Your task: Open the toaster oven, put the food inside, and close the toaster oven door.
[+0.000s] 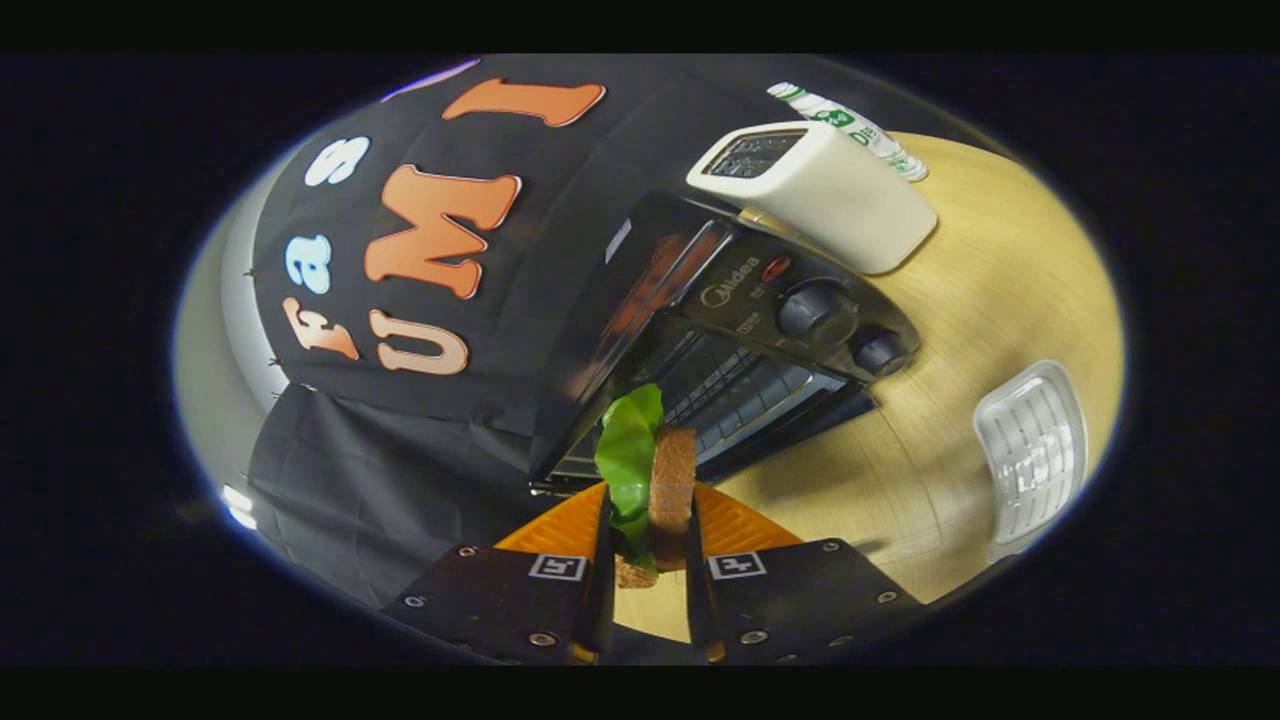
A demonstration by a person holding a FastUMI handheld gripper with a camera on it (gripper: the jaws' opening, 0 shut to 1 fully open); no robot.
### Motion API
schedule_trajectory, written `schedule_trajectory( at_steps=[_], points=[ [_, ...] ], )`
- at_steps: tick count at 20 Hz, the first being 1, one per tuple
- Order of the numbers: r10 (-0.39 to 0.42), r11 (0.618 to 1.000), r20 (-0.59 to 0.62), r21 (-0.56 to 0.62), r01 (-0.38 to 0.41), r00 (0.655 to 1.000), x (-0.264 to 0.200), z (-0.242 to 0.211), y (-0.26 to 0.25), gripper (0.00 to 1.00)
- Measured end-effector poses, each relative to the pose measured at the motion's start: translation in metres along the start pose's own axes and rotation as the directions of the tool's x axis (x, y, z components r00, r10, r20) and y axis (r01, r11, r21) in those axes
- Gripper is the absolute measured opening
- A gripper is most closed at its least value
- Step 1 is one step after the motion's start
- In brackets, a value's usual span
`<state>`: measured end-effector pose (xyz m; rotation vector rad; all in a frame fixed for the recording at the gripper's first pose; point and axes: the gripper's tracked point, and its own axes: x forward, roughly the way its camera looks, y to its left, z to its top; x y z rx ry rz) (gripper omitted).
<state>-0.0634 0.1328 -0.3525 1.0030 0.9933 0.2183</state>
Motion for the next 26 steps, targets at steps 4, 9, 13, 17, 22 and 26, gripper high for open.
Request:
schedule_trajectory(
  at_steps=[4,9,13,17,22,26],
  points=[
    [-0.007,1.000,0.008,0.030,0.007,1.000,0.029,-0.005,-0.001,0.30],
    [0.011,0.995,0.041,0.094,-0.015,0.999,0.058,0.001,0.003,0.30],
    [-0.016,0.990,0.137,0.143,-0.004,0.990,0.076,0.020,-0.003,0.30],
    [-0.057,0.989,0.208,0.146,0.027,0.977,0.089,0.021,-0.012,0.30],
    [-0.104,0.982,0.369,0.184,0.037,0.924,0.087,0.049,-0.029,0.30],
    [-0.171,0.967,0.341,0.237,0.091,0.925,0.094,0.040,-0.039,0.38]
  ],
)
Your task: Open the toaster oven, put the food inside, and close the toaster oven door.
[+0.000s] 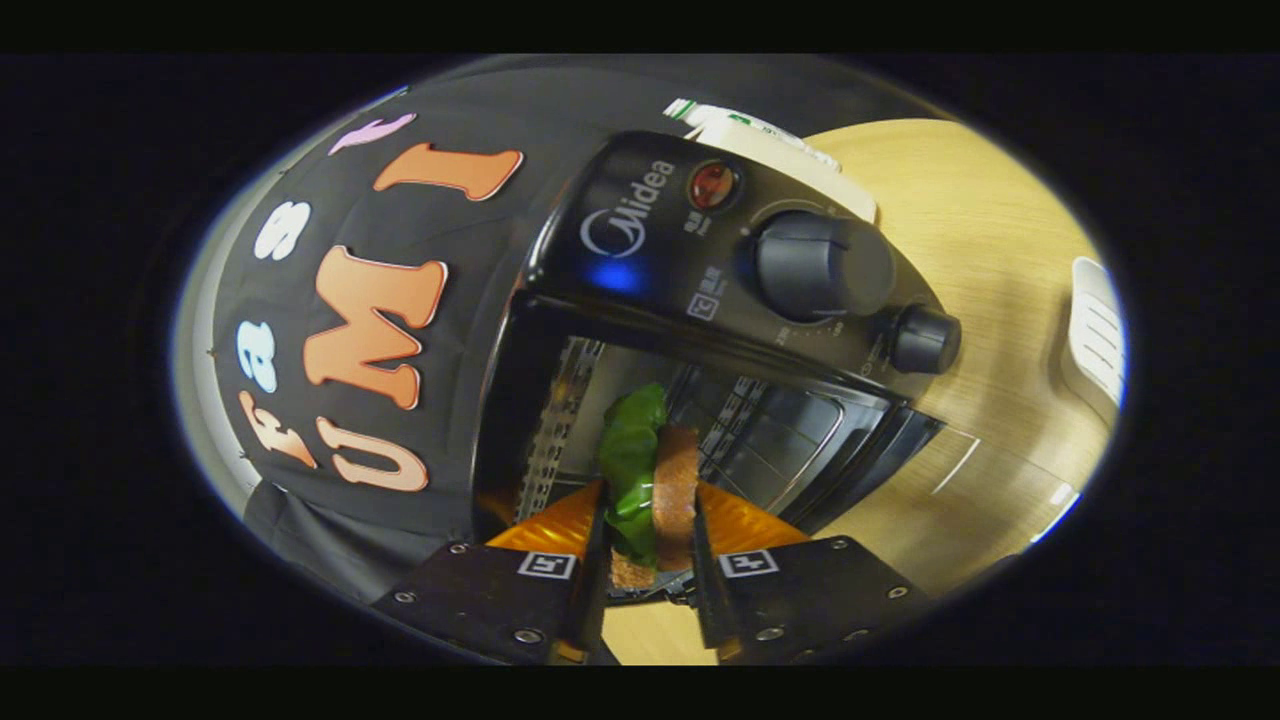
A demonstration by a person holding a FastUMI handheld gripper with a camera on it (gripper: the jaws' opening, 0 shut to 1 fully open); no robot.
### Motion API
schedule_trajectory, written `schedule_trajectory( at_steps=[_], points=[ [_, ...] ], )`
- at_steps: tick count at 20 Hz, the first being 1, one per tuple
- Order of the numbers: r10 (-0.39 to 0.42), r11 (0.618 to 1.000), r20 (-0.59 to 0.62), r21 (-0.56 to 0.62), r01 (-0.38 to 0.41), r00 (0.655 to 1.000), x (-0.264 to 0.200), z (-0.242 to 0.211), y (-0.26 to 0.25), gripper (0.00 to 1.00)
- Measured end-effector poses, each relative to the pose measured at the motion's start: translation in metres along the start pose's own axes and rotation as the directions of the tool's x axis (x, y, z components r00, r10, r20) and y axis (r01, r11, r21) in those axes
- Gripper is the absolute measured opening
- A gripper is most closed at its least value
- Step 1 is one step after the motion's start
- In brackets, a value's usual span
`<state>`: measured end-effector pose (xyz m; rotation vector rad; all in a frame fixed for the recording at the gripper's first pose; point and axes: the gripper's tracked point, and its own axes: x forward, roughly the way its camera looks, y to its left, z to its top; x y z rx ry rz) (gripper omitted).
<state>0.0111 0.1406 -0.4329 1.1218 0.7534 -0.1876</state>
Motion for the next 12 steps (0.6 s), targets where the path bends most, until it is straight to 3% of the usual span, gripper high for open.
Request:
schedule_trajectory(
  at_steps=[3,7,12],
  points=[
    [0.018,1.000,-0.079,-0.004,-0.019,0.997,-0.003,-0.031,0.007,0.68],
    [-0.095,0.988,-0.181,-0.139,0.070,0.979,-0.014,-0.058,-0.008,0.98],
    [-0.094,0.980,-0.237,-0.193,0.048,0.967,-0.036,-0.059,-0.009,0.98]
  ],
)
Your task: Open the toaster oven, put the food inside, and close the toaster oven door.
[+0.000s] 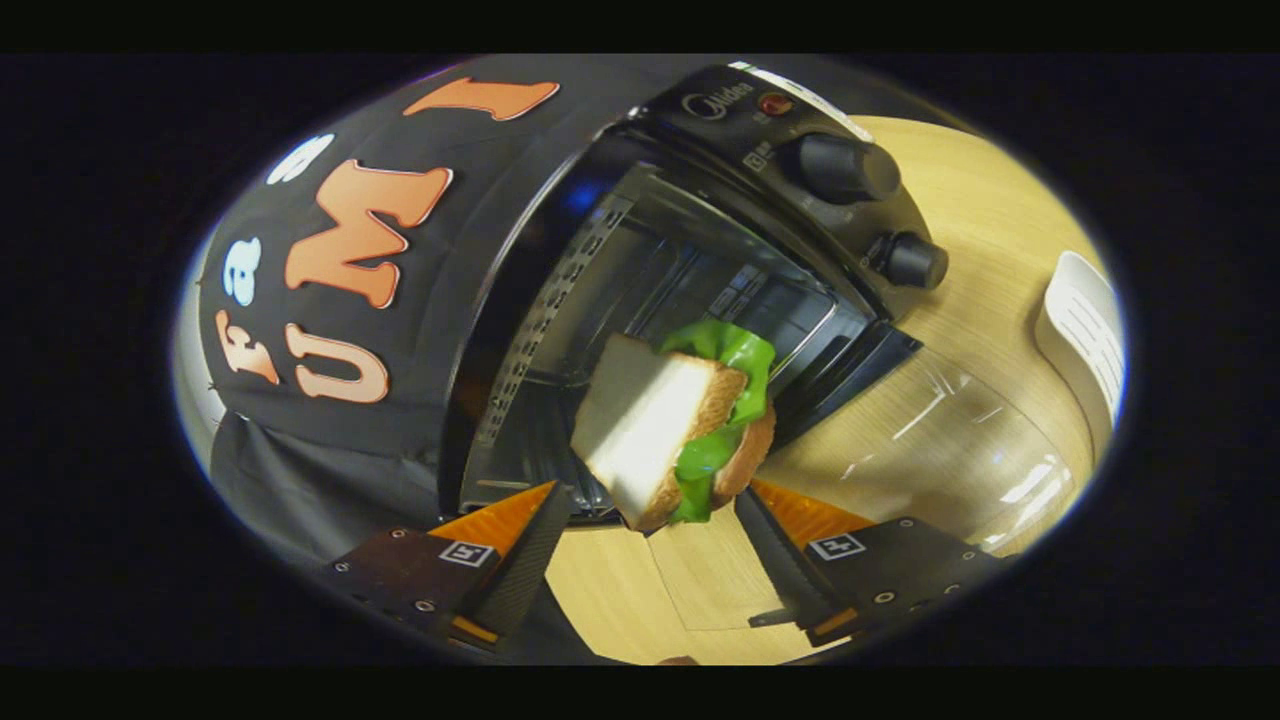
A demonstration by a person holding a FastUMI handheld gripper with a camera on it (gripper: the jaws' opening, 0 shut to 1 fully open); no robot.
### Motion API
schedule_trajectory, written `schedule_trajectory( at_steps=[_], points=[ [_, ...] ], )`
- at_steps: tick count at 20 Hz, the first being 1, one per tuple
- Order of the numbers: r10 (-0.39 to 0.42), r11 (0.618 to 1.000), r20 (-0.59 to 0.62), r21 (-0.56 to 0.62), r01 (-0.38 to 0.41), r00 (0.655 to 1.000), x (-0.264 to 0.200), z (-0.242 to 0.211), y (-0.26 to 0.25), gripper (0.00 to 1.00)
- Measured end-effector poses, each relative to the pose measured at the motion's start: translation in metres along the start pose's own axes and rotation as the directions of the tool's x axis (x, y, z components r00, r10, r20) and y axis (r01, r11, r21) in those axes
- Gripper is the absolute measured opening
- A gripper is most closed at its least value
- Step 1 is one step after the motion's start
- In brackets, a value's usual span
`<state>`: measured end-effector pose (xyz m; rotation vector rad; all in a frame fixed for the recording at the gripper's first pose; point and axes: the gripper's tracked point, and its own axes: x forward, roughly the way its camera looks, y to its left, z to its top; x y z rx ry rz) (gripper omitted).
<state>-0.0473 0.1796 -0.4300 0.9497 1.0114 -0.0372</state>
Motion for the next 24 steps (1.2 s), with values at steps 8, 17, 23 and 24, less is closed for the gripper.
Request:
schedule_trajectory(
  at_steps=[8,17,23,24],
  points=[
    [-0.146,0.954,-0.129,-0.281,0.106,0.981,-0.054,-0.040,-0.051,0.98],
    [-0.337,0.718,-0.150,-0.679,0.151,0.929,-0.100,-0.091,-0.109,0.96],
    [-0.436,0.579,-0.082,-0.788,0.210,0.896,-0.078,-0.089,-0.139,0.92],
    [-0.442,0.562,-0.079,-0.801,0.208,0.893,-0.074,-0.090,-0.139,0.91]
  ],
)
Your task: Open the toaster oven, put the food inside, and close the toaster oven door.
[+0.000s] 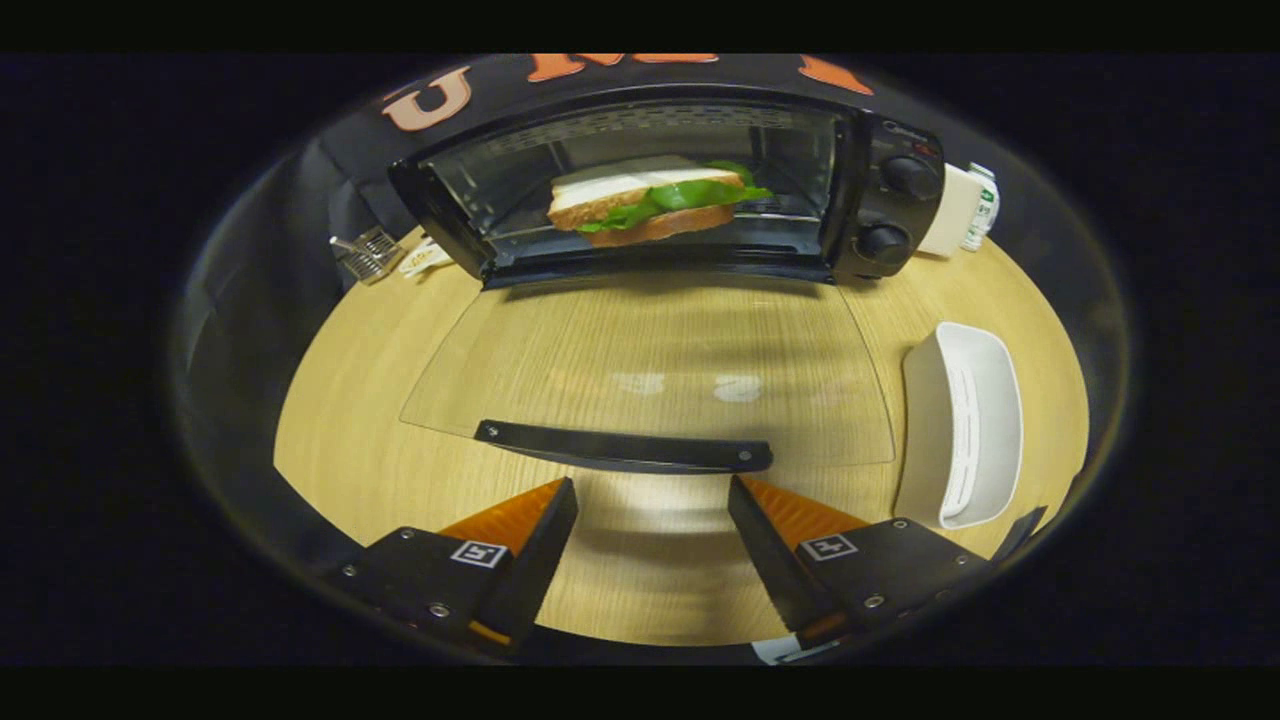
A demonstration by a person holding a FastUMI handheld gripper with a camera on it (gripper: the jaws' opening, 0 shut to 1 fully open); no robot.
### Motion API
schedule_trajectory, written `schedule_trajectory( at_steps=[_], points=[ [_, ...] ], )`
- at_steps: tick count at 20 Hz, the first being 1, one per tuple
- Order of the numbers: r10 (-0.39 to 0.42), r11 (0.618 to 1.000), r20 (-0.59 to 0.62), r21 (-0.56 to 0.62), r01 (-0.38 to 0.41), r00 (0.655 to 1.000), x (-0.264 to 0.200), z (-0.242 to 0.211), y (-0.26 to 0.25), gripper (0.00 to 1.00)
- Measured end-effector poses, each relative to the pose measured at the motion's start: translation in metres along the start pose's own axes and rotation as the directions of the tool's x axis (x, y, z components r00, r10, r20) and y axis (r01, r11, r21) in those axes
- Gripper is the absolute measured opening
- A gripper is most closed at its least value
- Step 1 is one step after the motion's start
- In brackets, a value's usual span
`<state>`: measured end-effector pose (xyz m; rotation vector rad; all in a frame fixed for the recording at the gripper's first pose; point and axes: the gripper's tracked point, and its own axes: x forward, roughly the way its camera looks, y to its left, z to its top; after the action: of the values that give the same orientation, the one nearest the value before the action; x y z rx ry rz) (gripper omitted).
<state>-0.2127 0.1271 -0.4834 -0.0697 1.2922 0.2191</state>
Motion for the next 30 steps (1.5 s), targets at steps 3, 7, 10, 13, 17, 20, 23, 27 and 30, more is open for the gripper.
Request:
schedule_trajectory(
  at_steps=[3,7,10,13,17,20,23,27,30],
  points=[
    [-0.042,0.998,0.024,-0.052,0.044,0.999,0.005,0.007,-0.003,0.88],
    [-0.060,0.992,0.109,-0.103,0.071,0.992,-0.009,0.024,-0.004,0.88],
    [-0.066,0.989,0.201,-0.116,0.090,0.977,-0.027,0.061,-0.004,0.88],
    [-0.083,0.986,0.285,-0.118,0.121,0.955,-0.041,0.104,-0.009,0.88],
    [-0.098,0.988,0.309,-0.083,0.130,0.946,-0.042,0.139,-0.017,0.88],
    [-0.103,0.989,0.335,-0.064,0.132,0.937,-0.045,0.163,-0.019,0.89],
    [-0.103,0.991,0.371,-0.040,0.126,0.923,-0.052,0.190,-0.017,0.89],
    [-0.116,0.989,0.414,-0.034,0.142,0.903,-0.067,0.217,-0.022,0.90],
    [-0.117,0.987,0.429,-0.048,0.151,0.896,-0.081,0.211,-0.021,0.92]
  ],
)
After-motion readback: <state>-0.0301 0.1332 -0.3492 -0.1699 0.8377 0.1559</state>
